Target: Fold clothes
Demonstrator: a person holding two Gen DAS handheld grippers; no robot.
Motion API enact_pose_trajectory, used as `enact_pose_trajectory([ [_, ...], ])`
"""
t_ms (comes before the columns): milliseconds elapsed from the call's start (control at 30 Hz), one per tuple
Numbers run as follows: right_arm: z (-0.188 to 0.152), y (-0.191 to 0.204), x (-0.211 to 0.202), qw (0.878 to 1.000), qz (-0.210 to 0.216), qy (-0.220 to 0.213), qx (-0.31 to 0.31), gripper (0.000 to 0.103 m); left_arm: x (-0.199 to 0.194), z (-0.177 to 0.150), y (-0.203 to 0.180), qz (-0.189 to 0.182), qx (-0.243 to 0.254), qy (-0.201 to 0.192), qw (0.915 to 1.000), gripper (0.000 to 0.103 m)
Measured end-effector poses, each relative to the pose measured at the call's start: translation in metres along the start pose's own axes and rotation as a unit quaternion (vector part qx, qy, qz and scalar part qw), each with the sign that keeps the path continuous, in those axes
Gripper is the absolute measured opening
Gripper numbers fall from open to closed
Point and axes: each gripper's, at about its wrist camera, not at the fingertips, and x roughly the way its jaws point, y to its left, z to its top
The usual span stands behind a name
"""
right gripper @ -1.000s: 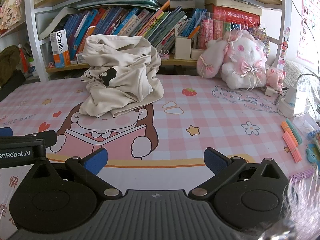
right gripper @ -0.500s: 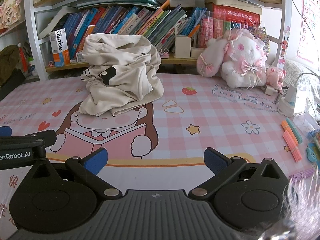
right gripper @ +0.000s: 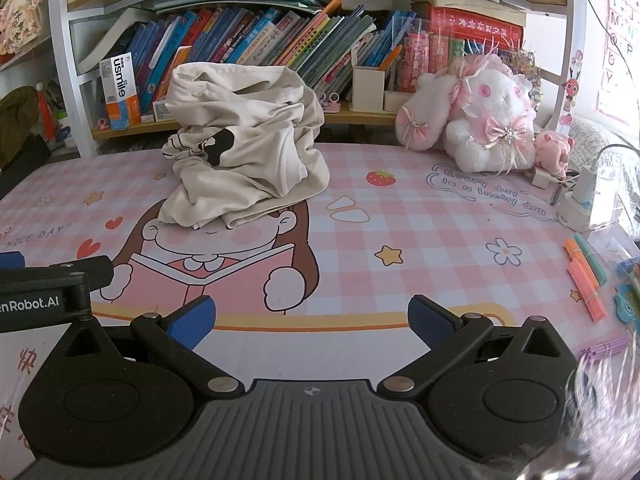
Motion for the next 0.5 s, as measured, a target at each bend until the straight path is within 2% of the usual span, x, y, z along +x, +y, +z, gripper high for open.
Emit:
enact_pose_trajectory([
  [500, 0.0011, -0.0015, 0.0029, 1.0, 0.012, 0.01, 0.01, 0.103, 0.0035, -0.0004, 0.001, -0.005, -0.006, 0.016, 0.9998, 0.103],
])
